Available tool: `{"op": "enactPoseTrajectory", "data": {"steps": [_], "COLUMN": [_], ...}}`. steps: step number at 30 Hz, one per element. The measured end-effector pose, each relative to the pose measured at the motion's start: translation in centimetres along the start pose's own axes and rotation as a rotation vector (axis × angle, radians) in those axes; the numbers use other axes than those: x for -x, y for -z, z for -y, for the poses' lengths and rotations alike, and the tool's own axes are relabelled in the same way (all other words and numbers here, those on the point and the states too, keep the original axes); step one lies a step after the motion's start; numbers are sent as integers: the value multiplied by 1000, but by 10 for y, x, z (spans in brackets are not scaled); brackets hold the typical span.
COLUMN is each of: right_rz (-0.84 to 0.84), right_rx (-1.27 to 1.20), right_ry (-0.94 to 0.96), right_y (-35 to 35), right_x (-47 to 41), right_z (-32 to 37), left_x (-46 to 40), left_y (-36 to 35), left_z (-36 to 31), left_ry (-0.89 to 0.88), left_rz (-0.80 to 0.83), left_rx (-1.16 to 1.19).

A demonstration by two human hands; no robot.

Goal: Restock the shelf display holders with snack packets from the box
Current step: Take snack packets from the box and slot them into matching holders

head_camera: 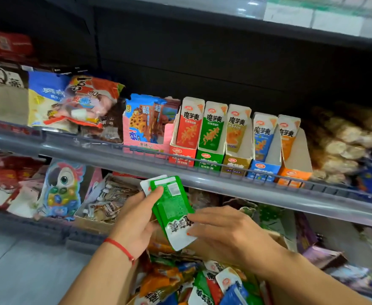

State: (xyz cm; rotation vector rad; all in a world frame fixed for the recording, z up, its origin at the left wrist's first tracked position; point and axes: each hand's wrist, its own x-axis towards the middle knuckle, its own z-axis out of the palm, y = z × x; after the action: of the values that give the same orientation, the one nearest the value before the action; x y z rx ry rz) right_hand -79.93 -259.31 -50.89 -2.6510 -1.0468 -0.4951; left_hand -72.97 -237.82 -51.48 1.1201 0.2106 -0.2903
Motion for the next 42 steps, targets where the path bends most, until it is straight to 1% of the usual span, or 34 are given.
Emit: {"op": "enactPoseTrajectory", "data": {"steps": [1, 3, 5, 7, 8, 12, 15, 18, 20, 21, 22, 24, 25, 26, 27, 29, 30, 33, 35, 36, 39, 40, 42], "right_rz": [-31, -123, -247, -338, -348, -225, -140, -133, -138, -135, -134, -158, -168, -166, -158, -185, -216, -312, -342, -335, -291, -278, -256], "right_rx": [-70, -232, -379, -436, -431, -411, -383, -370, -353, -342, -323, -277, -259, -268, -330, -618, -774, -1100, -1226, -1209, -992, -946, -910], "right_ry": [-48, -218, -379, -461, -474, -510, -539, -600, -648, -669, -685, -722, -744, -769, -807, -901, -950, -1059, -1061, -1048, -1023, -1004, -961], "right_y": [2, 12, 27, 43, 49, 57, 50, 38, 33, 31, 30, 29, 29, 28, 26, 18, 14, 11, 15, 16, 20, 23, 32], "right_x": [3, 5, 3, 0, -2, -5, -8, -14, -19, -21, -21, -19, -18, -17, -17, -21, -22, -20, -17, -15, -10, -9, -8], "right_z": [2, 5, 5, -3, -8, -20, -19, -17, -15, -13, -13, -13, -14, -14, -12, -4, 1, 7, 7, 7, 4, 2, -4], "left_x": [-1, -2, -2, 2, 4, 8, 12, 20, 22, 22, 22, 19, 19, 21, 21, 22, 23, 23, 24, 24, 24, 22, 16], "left_y": [1, 2, 4, 3, 3, 3, -4, -14, -16, -16, -15, -11, -11, -13, -16, -23, -26, -27, -27, -28, -28, -27, -23], "left_z": [1, 2, 4, 5, 5, 7, 13, 17, 19, 19, 19, 19, 22, 25, 32, 49, 56, 65, 64, 64, 61, 58, 49], "left_ry": [9, 16, -8, -32, -33, -39, -68, -70, -106, -150, -240, -538, -694, -805, -875, -946, -966, -950, -964, -964, -944, -929, -871], "left_rz": [-14, -48, -61, -54, -40, 96, 186, 226, 231, 217, 177, 15, -63, -86, -55, 65, 116, 214, 264, 298, 366, 351, 248], "left_rx": [13, 24, -26, -92, -116, -229, -262, -264, -281, -310, -392, -677, -784, -852, -922, -1076, -1118, -1144, -1156, -1148, -1069, -1022, -967]}}
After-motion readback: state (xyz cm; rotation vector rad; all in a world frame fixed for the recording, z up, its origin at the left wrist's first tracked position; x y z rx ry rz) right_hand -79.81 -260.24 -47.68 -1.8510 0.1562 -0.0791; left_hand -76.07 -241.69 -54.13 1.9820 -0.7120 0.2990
